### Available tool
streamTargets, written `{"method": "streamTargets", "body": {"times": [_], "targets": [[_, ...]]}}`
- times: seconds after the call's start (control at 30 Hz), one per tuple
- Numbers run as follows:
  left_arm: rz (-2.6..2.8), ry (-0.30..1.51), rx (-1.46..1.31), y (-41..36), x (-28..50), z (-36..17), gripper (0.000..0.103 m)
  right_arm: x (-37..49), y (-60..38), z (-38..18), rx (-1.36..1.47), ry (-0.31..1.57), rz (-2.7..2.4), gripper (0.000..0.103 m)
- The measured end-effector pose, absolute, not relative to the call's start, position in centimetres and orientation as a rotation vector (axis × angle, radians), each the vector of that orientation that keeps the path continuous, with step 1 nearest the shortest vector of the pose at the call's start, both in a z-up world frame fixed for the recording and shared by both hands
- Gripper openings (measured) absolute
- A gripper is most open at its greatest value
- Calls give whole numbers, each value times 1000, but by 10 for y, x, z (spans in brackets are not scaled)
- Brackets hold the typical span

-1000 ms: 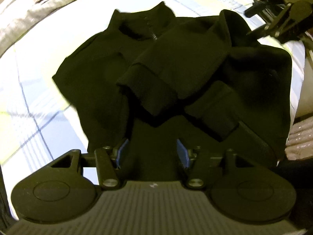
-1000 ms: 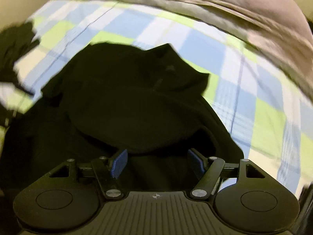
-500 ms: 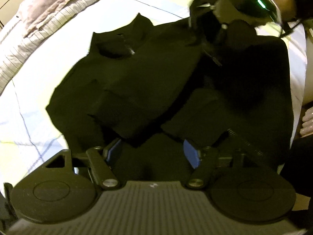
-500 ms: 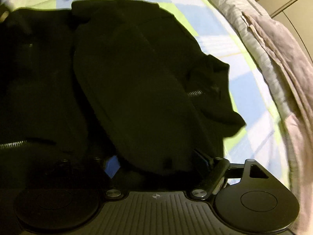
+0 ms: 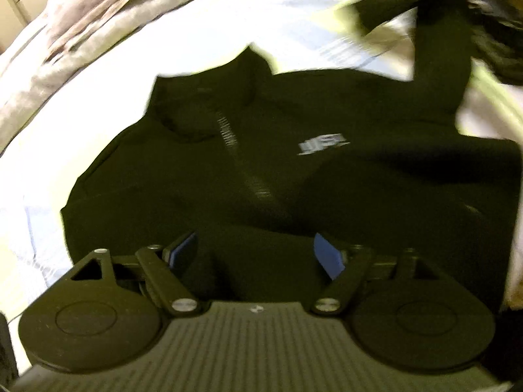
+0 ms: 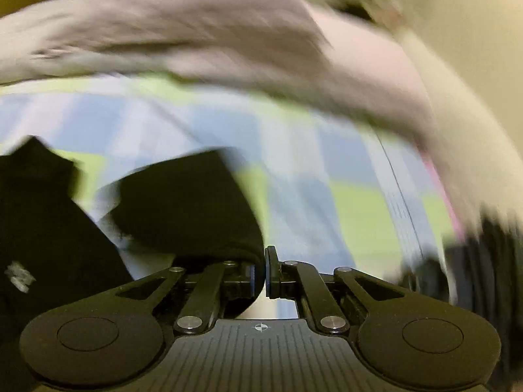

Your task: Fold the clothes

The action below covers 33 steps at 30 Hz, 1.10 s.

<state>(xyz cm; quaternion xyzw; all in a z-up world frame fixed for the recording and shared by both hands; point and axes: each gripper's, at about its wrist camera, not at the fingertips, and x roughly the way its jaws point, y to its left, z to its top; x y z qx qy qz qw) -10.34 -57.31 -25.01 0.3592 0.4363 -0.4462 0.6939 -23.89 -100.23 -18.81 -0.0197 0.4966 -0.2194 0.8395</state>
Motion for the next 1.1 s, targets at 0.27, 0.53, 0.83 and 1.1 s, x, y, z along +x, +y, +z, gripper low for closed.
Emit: {"method": "streamTargets", "body": {"times": [0.27,0.53,0.83,1.1], "targets": [[-954,1088,804,-555,-56,-282,2,-253,-950,-220,76,1134,-344,76],[-634,922,744,-442,30,-191,0,-210,-885,-225,65,1120,-158,76],[-629,885,692,-421,109,-173,45,-142,-869,-245,83,1084,-41,76],[-1113,904,833,-580,114,-290,63,-68,-854,-306,53,1111,178,76]]}}
